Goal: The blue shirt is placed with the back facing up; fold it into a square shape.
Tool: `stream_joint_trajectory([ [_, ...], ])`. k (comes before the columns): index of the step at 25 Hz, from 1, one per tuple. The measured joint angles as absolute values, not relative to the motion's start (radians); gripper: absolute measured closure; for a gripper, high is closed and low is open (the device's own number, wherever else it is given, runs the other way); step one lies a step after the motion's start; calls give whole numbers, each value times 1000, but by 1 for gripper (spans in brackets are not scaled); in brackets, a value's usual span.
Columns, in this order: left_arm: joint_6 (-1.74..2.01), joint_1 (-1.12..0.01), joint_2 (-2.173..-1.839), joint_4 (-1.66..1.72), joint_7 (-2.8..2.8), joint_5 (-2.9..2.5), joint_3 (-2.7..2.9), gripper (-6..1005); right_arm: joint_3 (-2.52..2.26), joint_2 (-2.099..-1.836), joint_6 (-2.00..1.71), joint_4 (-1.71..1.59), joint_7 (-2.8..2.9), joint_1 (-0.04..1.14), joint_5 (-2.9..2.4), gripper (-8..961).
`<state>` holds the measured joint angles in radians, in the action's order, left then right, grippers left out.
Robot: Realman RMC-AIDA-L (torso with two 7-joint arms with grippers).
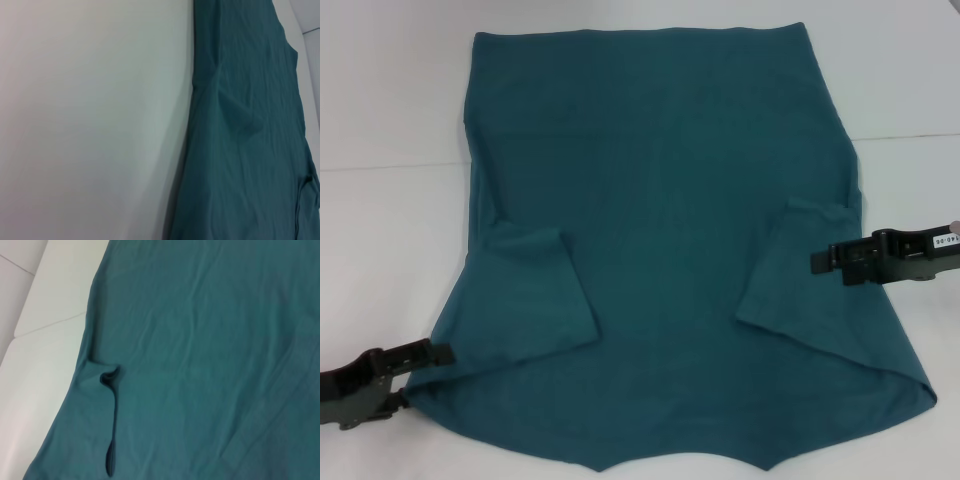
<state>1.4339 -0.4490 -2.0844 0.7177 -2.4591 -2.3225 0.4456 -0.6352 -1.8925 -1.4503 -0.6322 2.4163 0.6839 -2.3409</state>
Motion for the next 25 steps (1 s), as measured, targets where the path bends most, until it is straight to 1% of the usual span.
stream_joint_trajectory([
  [2,1422,-456,-2083,706,-2465,-2323,447,95,-634,-1893,-1450,-632,2416,683,-2341,205],
  [11,1409,-469,-2077,699,-2475,-2338,457,171,-623,-1891,-1456,-633,2414,677,-2341,205],
  [22,1412,-472,-2077,699,-2473,-2346,463,594,-623,-1890,-1457,-634,2411,674,-2341,205],
  [25,1417,-474,-2075,700,-2464,-2344,463,730,-623,-1890,-1457,-634,2411,673,-2341,205],
])
